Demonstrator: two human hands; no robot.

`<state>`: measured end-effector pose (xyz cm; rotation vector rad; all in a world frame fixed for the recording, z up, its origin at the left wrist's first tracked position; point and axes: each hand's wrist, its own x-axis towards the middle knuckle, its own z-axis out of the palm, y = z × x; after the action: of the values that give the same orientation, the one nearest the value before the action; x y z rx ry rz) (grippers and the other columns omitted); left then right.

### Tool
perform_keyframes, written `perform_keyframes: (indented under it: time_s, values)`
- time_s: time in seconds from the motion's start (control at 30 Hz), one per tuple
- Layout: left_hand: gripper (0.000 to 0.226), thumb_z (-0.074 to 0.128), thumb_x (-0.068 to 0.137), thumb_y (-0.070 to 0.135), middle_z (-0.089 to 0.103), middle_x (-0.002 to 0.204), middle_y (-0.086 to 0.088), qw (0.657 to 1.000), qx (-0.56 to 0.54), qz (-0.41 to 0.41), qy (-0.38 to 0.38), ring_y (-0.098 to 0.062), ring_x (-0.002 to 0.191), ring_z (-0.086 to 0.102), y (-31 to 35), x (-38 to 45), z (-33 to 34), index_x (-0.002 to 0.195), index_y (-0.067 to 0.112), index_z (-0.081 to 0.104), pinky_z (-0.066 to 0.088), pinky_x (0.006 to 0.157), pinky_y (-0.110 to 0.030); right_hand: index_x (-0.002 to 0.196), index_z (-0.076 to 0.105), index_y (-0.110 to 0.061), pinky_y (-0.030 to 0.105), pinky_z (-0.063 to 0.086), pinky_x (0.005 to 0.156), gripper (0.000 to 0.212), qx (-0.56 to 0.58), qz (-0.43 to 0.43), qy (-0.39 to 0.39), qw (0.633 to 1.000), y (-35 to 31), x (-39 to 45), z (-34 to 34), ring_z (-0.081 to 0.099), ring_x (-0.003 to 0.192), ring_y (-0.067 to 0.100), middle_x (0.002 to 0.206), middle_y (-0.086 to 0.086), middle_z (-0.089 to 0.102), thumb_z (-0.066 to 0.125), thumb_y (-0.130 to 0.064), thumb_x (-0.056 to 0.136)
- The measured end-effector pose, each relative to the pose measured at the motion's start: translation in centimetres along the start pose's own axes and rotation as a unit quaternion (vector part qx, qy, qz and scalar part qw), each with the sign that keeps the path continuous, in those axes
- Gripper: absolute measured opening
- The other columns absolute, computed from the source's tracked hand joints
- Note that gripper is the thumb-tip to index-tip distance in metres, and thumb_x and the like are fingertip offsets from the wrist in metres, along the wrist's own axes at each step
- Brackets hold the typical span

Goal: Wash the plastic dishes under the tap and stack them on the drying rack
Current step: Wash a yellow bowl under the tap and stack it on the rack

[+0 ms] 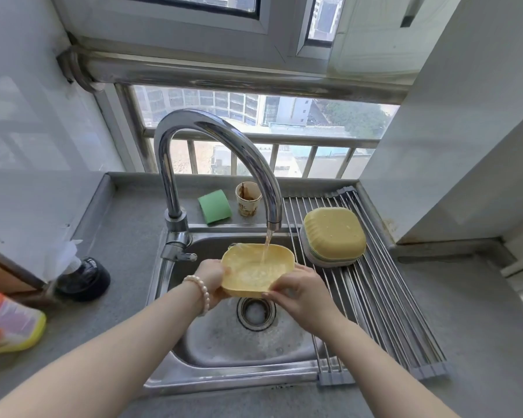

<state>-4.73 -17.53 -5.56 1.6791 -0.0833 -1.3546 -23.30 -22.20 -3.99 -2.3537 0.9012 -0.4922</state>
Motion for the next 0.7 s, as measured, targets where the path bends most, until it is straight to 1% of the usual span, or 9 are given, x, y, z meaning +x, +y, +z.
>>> perform_keyframes:
  time_s: [0.1,0.2,0.23,0.27,0.33,0.37,0.47,0.57,0.7]
  values:
    - [0.023,0.030,0.091,-0.005,0.056,0.088,-0.017,0.997,-0.020,-0.057,-0.052,-0.027,0.075,0.056,0.0,-0.1,-0.5,0.097,-0.001,0.052,0.049,0.062,-0.038,0.074,0.072,-0.009,0.010,0.041,0.065,0.006,0.224,0.104,0.051,0.968,-1.2,0.6,0.0,0.056,0.062,-0.004,0.067,-0.008,0.063,0.077,-0.008,0.077]
    - [0.019,0.046,0.094,0.028,0.053,0.079,-0.007,0.995,-0.008,-0.061,-0.078,-0.019,0.064,0.057,0.4,-0.7,-0.5,0.087,0.012,0.054,0.046,0.055,-0.027,0.072,0.068,-0.009,0.013,0.044,0.062,0.013,0.338,0.185,0.093,0.918,-1.2,1.9,0.3,0.055,0.060,-0.003,0.065,-0.004,0.063,0.071,-0.001,0.081]
    - [0.038,0.049,0.091,0.047,0.060,0.088,-0.008,0.995,0.001,-0.062,-0.076,-0.019,0.071,0.063,0.7,-1.0,-0.5,0.092,0.011,0.058,0.051,0.054,-0.022,0.072,0.067,-0.010,0.013,0.044,0.061,0.013,0.359,0.206,0.103,0.905,-1.3,2.3,0.4,0.055,0.061,0.000,0.066,-0.003,0.062,0.070,-0.003,0.083]
    - [0.066,0.050,0.080,0.070,0.064,0.105,-0.010,0.996,0.016,-0.056,-0.066,-0.021,0.088,0.066,0.6,-0.6,-0.6,0.104,0.010,0.061,0.056,0.069,-0.025,0.074,0.067,-0.009,0.013,0.044,0.061,0.012,0.377,0.222,0.107,0.893,-1.5,2.7,0.5,0.054,0.063,0.002,0.068,-0.001,0.062,0.069,-0.005,0.084]
    - [0.117,0.049,0.043,0.097,0.055,0.132,-0.007,0.997,0.047,-0.028,-0.059,-0.027,0.120,0.052,0.3,0.4,-0.8,0.130,0.018,0.052,0.035,0.106,-0.042,0.077,0.066,-0.009,0.011,0.043,0.058,0.011,0.392,0.248,0.107,0.879,-1.8,3.6,0.5,0.052,0.065,0.006,0.070,0.000,0.060,0.066,-0.009,0.087]
    - [0.127,0.047,0.038,0.099,0.049,0.139,-0.004,0.997,0.049,-0.001,-0.058,-0.026,0.128,0.045,0.1,0.6,-1.0,0.139,0.022,0.042,0.026,0.110,-0.045,0.077,0.066,-0.009,0.010,0.042,0.057,0.011,0.396,0.258,0.108,0.875,-1.8,4.1,0.4,0.051,0.065,0.006,0.071,0.000,0.059,0.065,-0.010,0.088]
    - [0.123,0.048,0.051,0.092,0.038,0.144,0.001,0.991,0.082,0.100,-0.045,-0.025,0.132,0.039,0.4,-0.7,-0.6,0.149,0.023,0.019,0.024,0.112,-0.047,0.076,0.066,-0.013,0.018,0.045,0.057,0.016,0.431,0.289,0.116,0.847,-1.7,5.4,0.1,0.051,0.068,0.012,0.072,0.000,0.060,0.062,-0.015,0.091]
    - [0.098,0.057,0.057,0.083,0.053,0.127,-0.006,0.978,0.107,0.181,-0.001,-0.022,0.112,0.053,0.6,-1.1,-0.9,0.127,0.015,0.039,0.042,0.102,-0.042,0.072,0.062,-0.015,0.020,0.039,0.048,0.022,0.452,0.327,0.119,0.821,-1.8,5.8,-0.1,0.046,0.062,0.012,0.067,-0.001,0.055,0.058,-0.017,0.093]
    - [0.077,0.067,0.056,0.070,0.051,0.118,-0.004,0.954,0.167,0.245,0.043,-0.023,0.109,0.053,0.0,-1.3,0.0,0.112,0.022,0.043,0.047,0.095,-0.045,0.072,0.056,-0.012,0.025,0.038,0.055,0.025,0.436,0.356,0.137,0.815,-2.6,5.1,0.6,0.044,0.060,0.013,0.065,0.001,0.051,0.052,-0.015,0.097]
